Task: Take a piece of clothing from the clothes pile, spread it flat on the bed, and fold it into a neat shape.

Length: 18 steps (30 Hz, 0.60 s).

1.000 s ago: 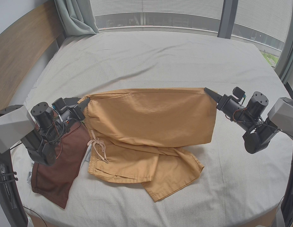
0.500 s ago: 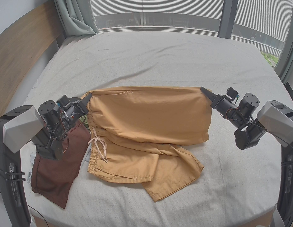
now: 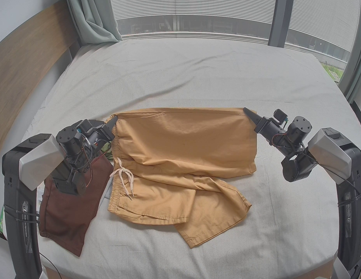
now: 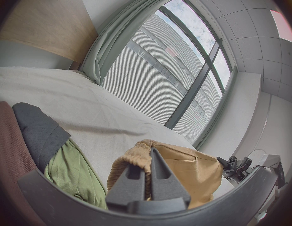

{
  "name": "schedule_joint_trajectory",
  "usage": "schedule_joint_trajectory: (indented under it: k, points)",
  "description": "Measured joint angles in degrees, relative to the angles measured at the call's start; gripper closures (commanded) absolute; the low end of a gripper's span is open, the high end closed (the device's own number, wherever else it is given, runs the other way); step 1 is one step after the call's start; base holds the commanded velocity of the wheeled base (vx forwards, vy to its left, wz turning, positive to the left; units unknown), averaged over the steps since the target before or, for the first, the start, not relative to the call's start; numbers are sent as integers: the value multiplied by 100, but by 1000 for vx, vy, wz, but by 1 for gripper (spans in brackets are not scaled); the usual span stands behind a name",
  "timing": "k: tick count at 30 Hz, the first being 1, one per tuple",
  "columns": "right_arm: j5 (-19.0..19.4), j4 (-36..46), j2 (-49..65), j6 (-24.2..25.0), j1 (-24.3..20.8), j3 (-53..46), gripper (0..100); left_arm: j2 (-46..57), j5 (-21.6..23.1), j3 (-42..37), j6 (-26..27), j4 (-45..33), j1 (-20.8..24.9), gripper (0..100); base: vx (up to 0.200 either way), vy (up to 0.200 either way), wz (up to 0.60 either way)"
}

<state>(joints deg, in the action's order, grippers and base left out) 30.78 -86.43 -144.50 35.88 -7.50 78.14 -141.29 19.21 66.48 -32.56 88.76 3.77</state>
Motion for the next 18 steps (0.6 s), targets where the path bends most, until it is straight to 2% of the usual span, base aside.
schedule_joint_trajectory:
  k: [10,13,14,15,18]
  points:
    - [-13,137,-241,-2,1,419,100,-271,-2,260,-33,-9,2,100,0,0,0]
    - [-13,134,-283,0,1,468,100,-295,0,282,-250,-11,0,100,0,0,0]
    - [-13,134,-291,-2,1,483,100,-300,0,295,-296,-11,0,0,0,0,0]
    - [-13,134,-300,-2,0,505,0,-304,0,317,-316,-13,0,0,0,0,0]
    - [-16,134,-316,0,0,567,0,-312,7,350,-332,-13,2,0,0,0,0]
